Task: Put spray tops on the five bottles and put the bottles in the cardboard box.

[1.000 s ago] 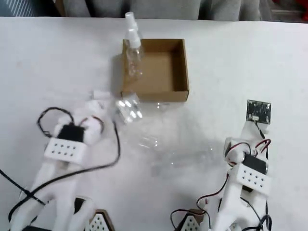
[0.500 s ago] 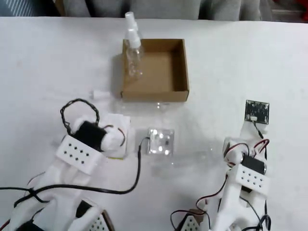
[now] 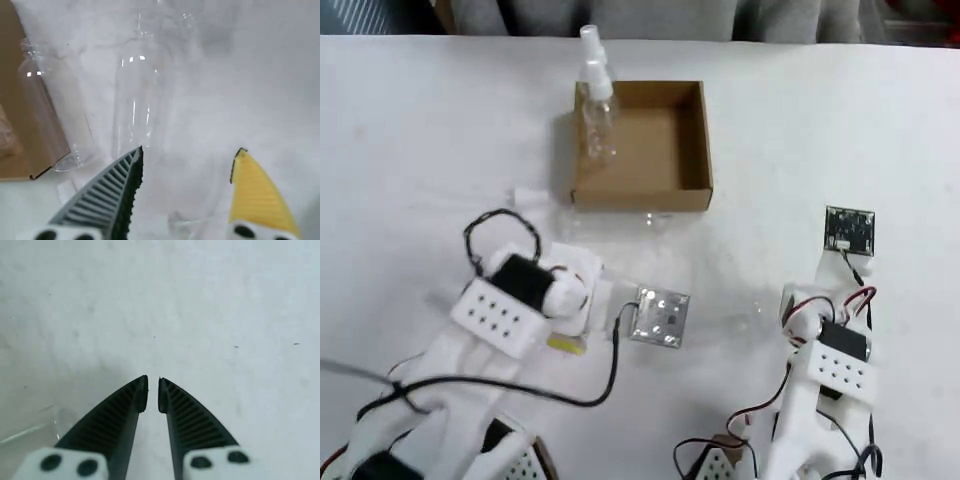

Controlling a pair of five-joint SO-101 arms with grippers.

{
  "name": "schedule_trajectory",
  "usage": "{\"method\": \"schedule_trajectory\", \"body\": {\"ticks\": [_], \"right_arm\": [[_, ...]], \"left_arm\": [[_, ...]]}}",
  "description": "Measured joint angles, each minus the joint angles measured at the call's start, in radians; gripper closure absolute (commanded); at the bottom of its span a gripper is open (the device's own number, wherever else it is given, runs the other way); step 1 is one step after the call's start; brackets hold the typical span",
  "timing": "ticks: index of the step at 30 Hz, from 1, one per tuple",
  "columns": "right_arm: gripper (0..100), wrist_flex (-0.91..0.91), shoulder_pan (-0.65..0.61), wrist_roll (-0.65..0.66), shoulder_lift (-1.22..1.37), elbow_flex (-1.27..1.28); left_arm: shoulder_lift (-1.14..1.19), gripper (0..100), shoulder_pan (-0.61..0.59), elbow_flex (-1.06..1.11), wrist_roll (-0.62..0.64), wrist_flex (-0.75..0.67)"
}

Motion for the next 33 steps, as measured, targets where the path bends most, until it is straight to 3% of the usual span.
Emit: {"method": "schedule_trajectory", "body": {"ticks": [7, 11, 20, 29, 33], "right_arm": [[98.3, 0.000, -0.003, 0.000, 0.000, 0.000], [98.3, 0.000, -0.003, 0.000, 0.000, 0.000], [98.3, 0.000, -0.003, 0.023, 0.000, 0.003], [98.3, 0.000, -0.012, 0.028, 0.000, 0.003], [98.3, 0.000, -0.012, 0.031, 0.000, 0.003]], "left_arm": [[0.344, 72, 0.002, -0.212, 0.000, 0.005], [0.471, 72, 0.002, -0.315, 0.000, 0.078], [0.459, 72, 0.008, -0.347, 0.000, 0.161], [0.405, 72, 0.008, -0.347, 0.046, 0.135], [0.348, 72, -0.014, -0.347, -0.072, 0.209]]}}
